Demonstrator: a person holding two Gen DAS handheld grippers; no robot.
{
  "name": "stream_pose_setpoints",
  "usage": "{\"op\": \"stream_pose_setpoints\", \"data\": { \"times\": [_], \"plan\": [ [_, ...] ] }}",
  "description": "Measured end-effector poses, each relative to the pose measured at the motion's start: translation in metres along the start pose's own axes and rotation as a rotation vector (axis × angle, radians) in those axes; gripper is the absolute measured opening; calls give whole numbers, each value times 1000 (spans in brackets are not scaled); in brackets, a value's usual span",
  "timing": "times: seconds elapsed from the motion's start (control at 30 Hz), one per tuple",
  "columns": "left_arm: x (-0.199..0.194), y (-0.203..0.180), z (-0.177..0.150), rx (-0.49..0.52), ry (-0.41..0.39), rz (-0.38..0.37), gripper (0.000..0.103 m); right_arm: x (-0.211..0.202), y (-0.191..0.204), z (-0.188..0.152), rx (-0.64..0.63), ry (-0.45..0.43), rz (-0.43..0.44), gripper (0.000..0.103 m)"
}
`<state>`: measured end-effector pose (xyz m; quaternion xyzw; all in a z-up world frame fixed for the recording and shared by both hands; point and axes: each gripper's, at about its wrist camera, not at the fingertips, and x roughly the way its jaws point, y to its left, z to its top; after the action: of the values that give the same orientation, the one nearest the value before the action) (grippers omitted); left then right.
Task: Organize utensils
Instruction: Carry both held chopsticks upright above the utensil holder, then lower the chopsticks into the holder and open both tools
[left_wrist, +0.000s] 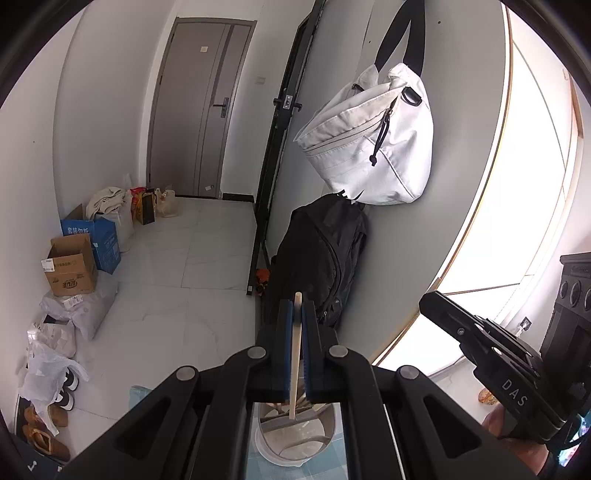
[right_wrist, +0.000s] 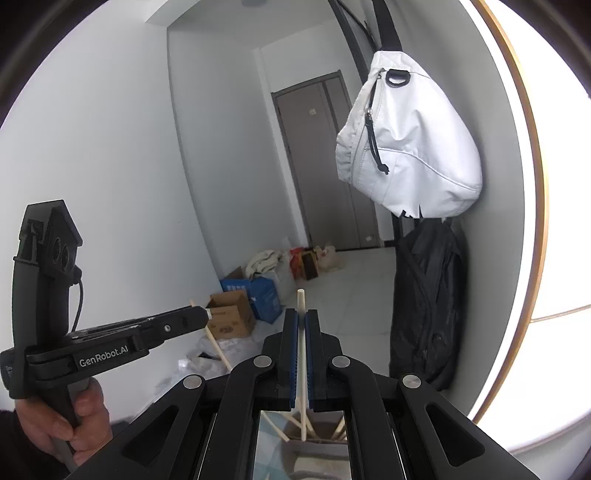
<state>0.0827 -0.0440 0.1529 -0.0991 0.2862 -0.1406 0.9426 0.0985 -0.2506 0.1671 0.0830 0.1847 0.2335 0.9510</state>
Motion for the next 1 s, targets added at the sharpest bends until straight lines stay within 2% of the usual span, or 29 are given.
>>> {"op": "stream_pose_setpoints", "data": {
  "times": [0.23, 0.47, 0.83, 0.93, 1.0],
  "plan": [
    [33, 3, -4, 14, 39, 5, 1, 27, -18, -2, 8, 22, -12, 3],
    [65, 16, -24, 13, 114, 5, 1, 61, -32, -26, 28, 94, -8, 3],
    [89, 29, -43, -13, 233, -70, 1, 92, -42, -73, 33, 191, -7, 3],
    [98, 27, -48, -12, 286, -137, 2, 97, -40, -83, 26, 232, 4, 6],
    [98, 28, -48, -22, 292, -171, 3, 96, -39, -90, 32, 256, 21, 6]
  ]
}}
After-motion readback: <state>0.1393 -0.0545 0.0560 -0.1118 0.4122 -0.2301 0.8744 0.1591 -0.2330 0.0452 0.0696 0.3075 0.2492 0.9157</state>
